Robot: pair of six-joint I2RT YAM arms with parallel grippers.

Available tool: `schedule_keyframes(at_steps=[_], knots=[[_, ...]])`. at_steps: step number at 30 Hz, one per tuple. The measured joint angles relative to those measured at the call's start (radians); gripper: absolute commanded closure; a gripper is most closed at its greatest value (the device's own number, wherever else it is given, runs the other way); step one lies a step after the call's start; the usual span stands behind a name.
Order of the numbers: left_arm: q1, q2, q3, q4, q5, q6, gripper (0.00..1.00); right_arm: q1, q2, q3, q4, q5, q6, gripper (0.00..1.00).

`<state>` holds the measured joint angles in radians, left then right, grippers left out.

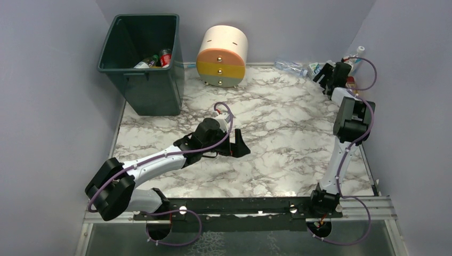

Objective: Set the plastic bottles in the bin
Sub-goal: Pick up the plastic bottle from the corner of the board.

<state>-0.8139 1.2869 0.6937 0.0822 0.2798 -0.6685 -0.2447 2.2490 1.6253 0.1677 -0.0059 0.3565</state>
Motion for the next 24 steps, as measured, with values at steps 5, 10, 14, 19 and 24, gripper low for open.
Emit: schedule_keyframes(at_steps=[5, 10, 14, 19, 24], knots=[[0.000, 0.005, 0.000, -0.002, 0.000, 0.001, 0.01, -0.006, 0.020, 0.000, 0.004, -0.002, 0.001, 0.23], [0.000, 0.016, 0.000, -0.002, 0.000, 0.002, 0.01, -0.006, 0.033, 0.000, 0.017, -0.011, 0.001, 0.29], [0.000, 0.017, 0.000, -0.002, 0.000, 0.005, 0.01, -0.006, 0.051, 0.010, 0.021, -0.018, 0.001, 0.30], [0.000, 0.017, 0.000, -0.002, 0.000, 0.008, 0.01, -0.006, 0.078, 0.023, 0.025, -0.020, 0.002, 0.34], [0.000, 0.017, 0.001, -0.004, 0.000, 0.011, 0.01, -0.006, 0.081, 0.025, 0.026, -0.026, 0.003, 0.42]])
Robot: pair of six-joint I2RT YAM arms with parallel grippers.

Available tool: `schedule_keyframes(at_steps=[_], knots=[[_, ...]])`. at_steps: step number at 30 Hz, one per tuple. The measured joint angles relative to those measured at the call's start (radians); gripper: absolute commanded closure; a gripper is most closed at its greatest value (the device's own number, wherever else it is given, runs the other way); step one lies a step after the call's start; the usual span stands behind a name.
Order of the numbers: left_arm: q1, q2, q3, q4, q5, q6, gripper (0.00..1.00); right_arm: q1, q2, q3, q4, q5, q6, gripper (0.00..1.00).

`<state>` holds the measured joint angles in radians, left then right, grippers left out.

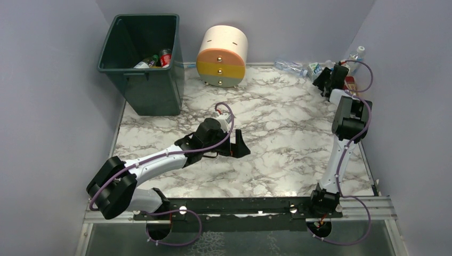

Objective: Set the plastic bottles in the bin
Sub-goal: Pick up the plastic bottle from the corner of the board.

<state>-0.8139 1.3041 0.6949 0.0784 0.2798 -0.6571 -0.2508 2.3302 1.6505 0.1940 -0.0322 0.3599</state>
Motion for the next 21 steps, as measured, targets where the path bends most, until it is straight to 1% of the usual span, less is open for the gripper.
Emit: schedule_keyframes(at_steps=[5, 11, 16, 17, 19, 21], knots=[[0.000, 0.010, 0.018, -0.003, 0.000, 0.005, 0.01, 0.000, 0.000, 0.002, -0.003, -0.004, -0.001, 0.43], [0.000, 0.011, 0.025, -0.005, 0.000, 0.008, 0.01, 0.000, 0.008, 0.023, -0.021, -0.011, -0.015, 0.53], [0.000, 0.014, 0.025, -0.006, 0.000, 0.008, 0.01, 0.000, 0.008, 0.023, -0.022, -0.018, -0.017, 0.56], [0.000, 0.014, 0.025, -0.006, 0.000, 0.008, 0.01, 0.000, 0.008, 0.023, -0.022, -0.019, -0.017, 0.59], [0.000, 0.014, 0.025, -0.006, 0.000, 0.008, 0.01, 0.000, 0.008, 0.018, -0.019, -0.024, -0.017, 0.61], [0.000, 0.014, 0.025, -0.006, 0.000, 0.008, 0.01, 0.000, 0.007, 0.006, -0.009, -0.032, -0.016, 0.68]])
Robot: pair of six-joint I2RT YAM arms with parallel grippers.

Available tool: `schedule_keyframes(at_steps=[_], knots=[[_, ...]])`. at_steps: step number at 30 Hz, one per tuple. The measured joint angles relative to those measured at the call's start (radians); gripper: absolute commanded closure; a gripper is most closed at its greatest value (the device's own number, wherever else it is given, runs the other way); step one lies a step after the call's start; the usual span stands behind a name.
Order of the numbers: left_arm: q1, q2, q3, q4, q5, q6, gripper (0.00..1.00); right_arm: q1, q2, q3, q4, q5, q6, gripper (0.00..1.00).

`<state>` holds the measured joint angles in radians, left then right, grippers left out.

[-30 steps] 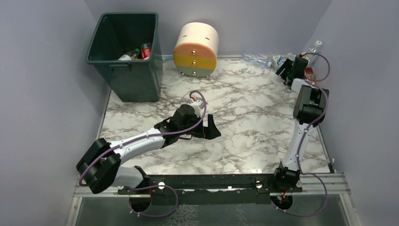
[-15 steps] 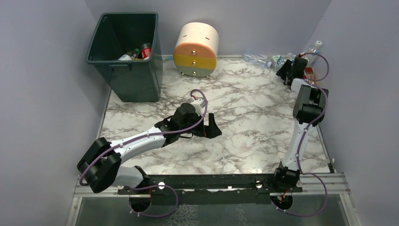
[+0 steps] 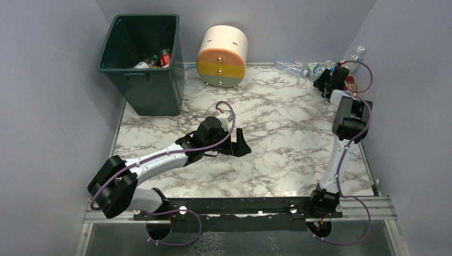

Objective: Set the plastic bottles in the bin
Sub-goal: Pick up the plastic bottle from the corner of the board.

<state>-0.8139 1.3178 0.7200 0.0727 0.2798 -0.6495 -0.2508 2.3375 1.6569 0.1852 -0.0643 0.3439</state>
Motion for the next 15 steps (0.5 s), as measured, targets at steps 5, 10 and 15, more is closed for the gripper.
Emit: schedule_keyframes(at_steps=[5, 10, 15], knots=[[0.000, 0.000, 0.000, 0.002, 0.000, -0.001, 0.01, 0.000, -0.014, -0.064, 0.055, -0.012, 0.007, 0.69], [0.000, -0.010, -0.010, 0.016, 0.000, -0.005, 0.01, 0.002, -0.046, -0.132, 0.097, -0.013, 0.016, 0.69], [0.000, -0.038, -0.033, 0.016, 0.000, -0.009, 0.01, 0.014, -0.099, -0.204, 0.106, -0.013, 0.021, 0.72]])
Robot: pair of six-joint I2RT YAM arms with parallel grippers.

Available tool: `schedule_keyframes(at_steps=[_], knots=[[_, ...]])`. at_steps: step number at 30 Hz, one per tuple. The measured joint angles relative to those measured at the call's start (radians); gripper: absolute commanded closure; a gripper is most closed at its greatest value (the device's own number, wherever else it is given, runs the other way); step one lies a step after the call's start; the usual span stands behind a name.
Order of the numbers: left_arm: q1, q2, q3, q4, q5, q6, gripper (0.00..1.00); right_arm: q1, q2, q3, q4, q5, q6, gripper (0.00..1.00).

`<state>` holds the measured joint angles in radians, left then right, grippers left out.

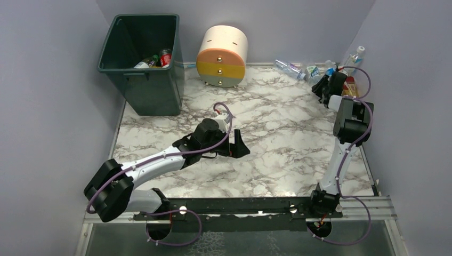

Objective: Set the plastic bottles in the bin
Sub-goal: Pick up the plastic bottle from the corner of the board, then place the plastic bottle at the center of the board.

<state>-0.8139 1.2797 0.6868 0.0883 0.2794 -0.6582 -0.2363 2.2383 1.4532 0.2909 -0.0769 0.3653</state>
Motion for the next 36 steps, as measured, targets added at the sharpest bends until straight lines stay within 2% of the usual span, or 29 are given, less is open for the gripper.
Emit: schedule_keyframes(at_steps=[12, 27, 36], knots=[[0.000, -0.097, -0.030, -0.001, 0.000, -0.010, 0.01, 0.066, -0.206, -0.181, 0.000, 0.014, 0.010, 0.71], [0.000, -0.208, -0.072, -0.032, -0.019, -0.019, 0.01, 0.143, -0.718, -0.587, 0.000, 0.029, 0.038, 0.70], [0.000, -0.238, -0.072, -0.089, -0.056, -0.024, 0.01, 0.205, -0.963, -0.748, -0.033, -0.045, 0.066, 0.68]])
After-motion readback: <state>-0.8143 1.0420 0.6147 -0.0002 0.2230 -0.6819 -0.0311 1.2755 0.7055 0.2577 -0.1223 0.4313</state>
